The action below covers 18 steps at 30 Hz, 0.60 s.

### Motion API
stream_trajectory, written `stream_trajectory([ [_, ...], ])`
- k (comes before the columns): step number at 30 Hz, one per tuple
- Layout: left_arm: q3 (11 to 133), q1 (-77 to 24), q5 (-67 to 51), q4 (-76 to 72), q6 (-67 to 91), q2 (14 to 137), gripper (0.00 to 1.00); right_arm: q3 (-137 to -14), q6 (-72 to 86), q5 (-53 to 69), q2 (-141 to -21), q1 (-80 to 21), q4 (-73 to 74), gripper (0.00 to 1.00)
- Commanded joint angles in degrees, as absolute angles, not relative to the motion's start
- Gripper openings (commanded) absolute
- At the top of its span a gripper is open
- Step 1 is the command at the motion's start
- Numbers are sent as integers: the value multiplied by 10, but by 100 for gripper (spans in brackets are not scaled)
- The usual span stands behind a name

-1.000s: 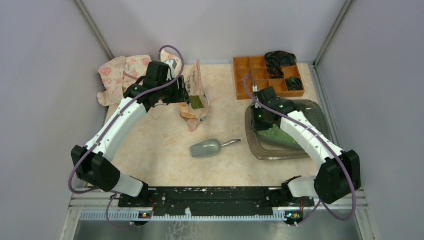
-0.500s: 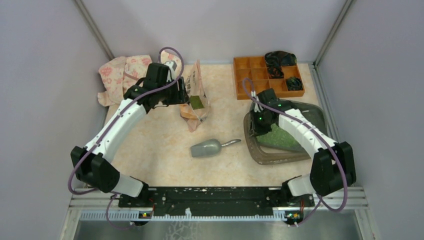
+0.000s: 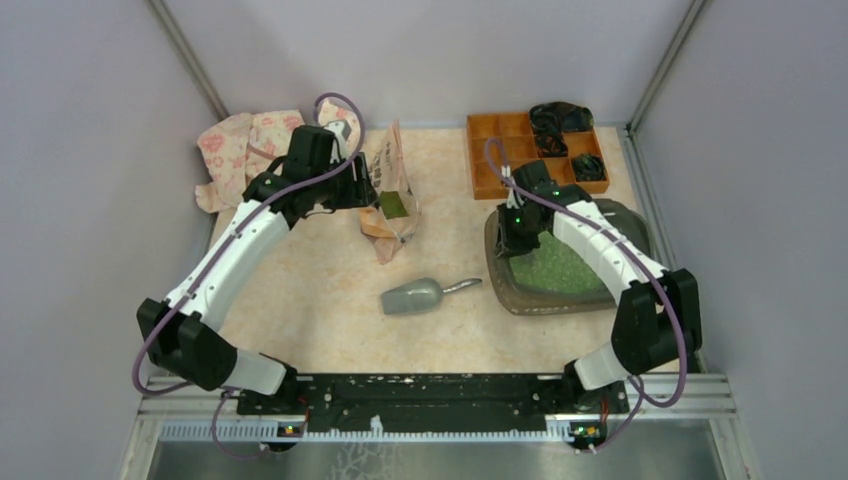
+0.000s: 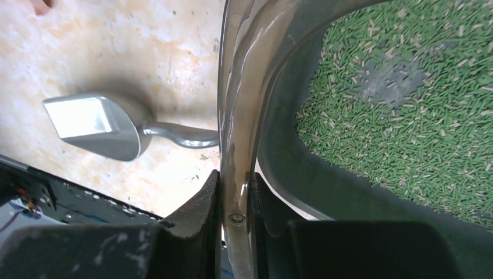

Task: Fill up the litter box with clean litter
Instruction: Adjust the litter box at the center of the board.

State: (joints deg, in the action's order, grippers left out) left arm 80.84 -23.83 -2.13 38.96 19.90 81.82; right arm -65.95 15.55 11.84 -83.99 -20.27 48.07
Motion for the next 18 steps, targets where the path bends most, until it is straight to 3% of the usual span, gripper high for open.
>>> stream_trajectory([
  [1, 808, -235, -23, 383, 201, 799, 64, -723, 183, 119, -850, -192, 481, 0],
  [18, 797, -235, -41, 375, 206, 785, 64, -729, 305, 80, -904, -154, 419, 0],
])
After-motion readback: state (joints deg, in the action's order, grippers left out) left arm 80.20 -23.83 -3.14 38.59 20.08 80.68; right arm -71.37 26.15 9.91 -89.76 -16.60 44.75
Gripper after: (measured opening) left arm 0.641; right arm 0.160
